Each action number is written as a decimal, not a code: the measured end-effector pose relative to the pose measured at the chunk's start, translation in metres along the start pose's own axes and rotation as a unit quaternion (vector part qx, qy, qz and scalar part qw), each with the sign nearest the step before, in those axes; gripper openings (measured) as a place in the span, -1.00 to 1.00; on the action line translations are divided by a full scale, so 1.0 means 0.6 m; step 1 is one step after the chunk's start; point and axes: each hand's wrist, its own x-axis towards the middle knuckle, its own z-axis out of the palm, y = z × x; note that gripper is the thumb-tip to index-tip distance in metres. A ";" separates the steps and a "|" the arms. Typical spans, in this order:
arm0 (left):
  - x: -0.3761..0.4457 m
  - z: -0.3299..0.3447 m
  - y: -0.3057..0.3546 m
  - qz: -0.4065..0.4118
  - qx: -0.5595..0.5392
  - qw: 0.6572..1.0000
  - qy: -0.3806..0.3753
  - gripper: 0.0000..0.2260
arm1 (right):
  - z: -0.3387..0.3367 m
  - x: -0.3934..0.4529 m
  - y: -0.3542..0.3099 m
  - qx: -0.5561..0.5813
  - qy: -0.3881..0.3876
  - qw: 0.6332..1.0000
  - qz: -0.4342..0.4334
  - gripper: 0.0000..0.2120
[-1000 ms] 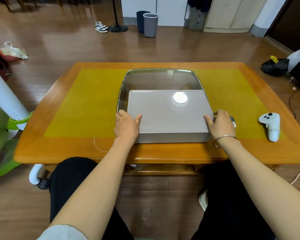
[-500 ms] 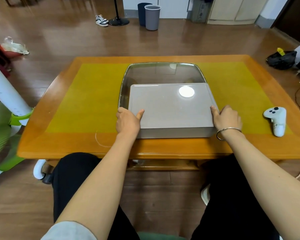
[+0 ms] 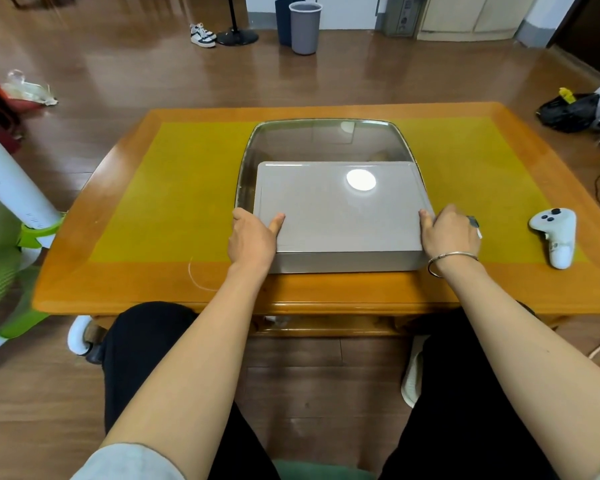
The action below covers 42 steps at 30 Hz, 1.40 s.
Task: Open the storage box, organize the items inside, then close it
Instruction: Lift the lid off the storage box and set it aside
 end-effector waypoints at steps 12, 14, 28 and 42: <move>0.006 0.005 0.000 -0.022 -0.017 0.999 -0.017 -0.38 | -0.010 0.001 0.020 0.074 0.000 0.997 -0.021 -0.60; 0.008 0.005 0.000 -0.025 -0.017 0.999 -0.020 -0.38 | -0.010 0.003 0.020 0.074 -0.009 0.997 -0.024 -0.59; 0.007 -0.018 0.011 0.011 -0.003 0.999 0.035 -0.40 | -0.018 0.012 0.005 0.101 -0.021 0.994 0.020 -0.52; 0.065 -0.108 0.032 0.105 -0.027 0.993 0.055 -0.49 | -0.111 0.018 -0.075 0.651 -0.255 0.711 0.077 -0.81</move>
